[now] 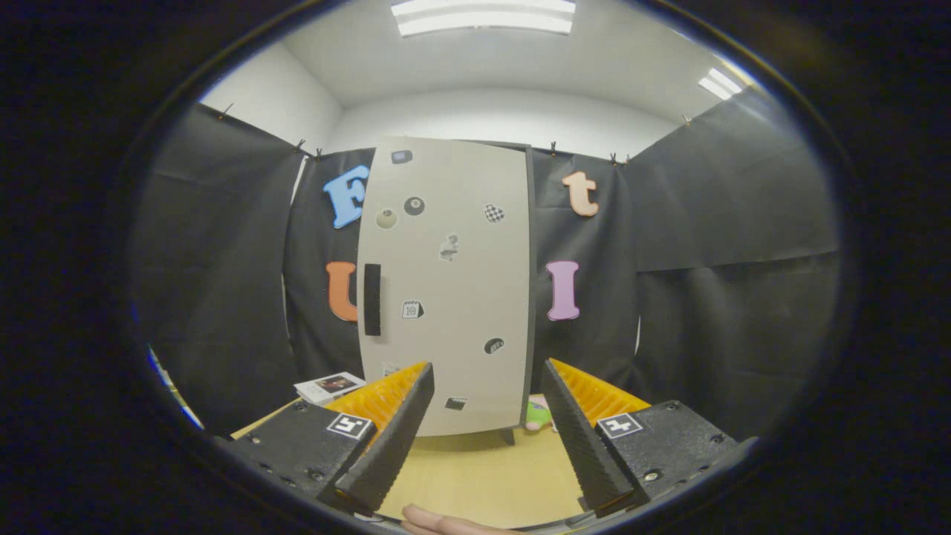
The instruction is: Open the shoe cabinet door, grab the shoes and put them into the shoe cabinet, then close the shoe cabinet door.
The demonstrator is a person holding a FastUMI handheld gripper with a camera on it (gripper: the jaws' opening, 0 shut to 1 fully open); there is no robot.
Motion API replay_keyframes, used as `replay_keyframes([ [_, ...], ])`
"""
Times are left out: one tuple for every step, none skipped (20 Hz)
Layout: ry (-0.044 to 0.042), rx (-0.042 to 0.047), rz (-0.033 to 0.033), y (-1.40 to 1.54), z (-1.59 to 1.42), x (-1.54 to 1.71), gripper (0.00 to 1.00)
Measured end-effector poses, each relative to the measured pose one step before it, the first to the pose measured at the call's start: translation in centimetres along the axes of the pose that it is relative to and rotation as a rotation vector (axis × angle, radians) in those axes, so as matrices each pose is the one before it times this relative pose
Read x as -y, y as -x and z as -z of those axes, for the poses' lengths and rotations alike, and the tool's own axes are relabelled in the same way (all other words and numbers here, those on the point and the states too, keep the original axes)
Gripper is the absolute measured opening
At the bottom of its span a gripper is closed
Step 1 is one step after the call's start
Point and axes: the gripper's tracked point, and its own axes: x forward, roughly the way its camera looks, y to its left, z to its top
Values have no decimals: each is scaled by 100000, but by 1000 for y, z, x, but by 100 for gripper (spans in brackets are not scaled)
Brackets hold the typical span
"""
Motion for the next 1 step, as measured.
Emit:
replay_keyframes([
  [-556,-577,37,-111,212,239,95],
])
